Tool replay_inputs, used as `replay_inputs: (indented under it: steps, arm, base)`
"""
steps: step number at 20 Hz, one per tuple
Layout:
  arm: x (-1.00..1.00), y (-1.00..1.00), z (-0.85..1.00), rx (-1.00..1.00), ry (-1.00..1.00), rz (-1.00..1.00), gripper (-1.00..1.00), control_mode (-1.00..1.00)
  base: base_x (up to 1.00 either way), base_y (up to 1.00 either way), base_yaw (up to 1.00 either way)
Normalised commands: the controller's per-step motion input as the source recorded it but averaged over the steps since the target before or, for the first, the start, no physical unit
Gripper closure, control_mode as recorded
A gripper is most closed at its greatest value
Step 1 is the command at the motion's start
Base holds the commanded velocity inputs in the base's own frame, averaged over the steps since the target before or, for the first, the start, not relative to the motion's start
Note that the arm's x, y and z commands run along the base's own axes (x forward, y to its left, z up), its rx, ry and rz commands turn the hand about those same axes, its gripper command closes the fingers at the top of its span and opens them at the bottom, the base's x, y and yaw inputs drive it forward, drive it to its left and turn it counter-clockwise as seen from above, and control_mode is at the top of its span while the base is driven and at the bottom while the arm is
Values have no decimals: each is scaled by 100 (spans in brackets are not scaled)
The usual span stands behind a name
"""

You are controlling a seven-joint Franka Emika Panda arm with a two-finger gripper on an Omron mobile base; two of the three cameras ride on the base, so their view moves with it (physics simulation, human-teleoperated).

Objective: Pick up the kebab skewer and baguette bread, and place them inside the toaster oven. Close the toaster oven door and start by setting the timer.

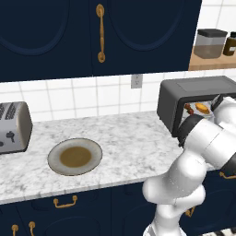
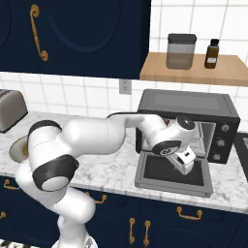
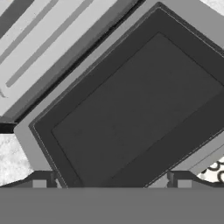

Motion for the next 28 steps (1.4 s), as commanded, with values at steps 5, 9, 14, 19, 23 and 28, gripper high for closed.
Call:
replay_inputs:
  steps: [5, 9, 14, 19, 23, 28]
  arm:
    - [-61, 71, -3, -12, 7, 39, -100, -100]
    - [-38, 2, -36, -16, 0, 22, -100, -100]
    - [-56, 0, -16, -9, 3, 27, -100, -100]
    - [-54, 0, -3, -1, 5, 22, -100, -100]
    - [-5, 14, -43, -2, 6, 14, -100, -100]
    - [6, 7, -38, -2, 0, 7, -100, -100]
  base:
    - [0, 0, 0]
    - [0, 0, 0]
    - [0, 0, 0]
    - [0, 0, 0]
    - [0, 0, 0]
    - [0, 0, 0]
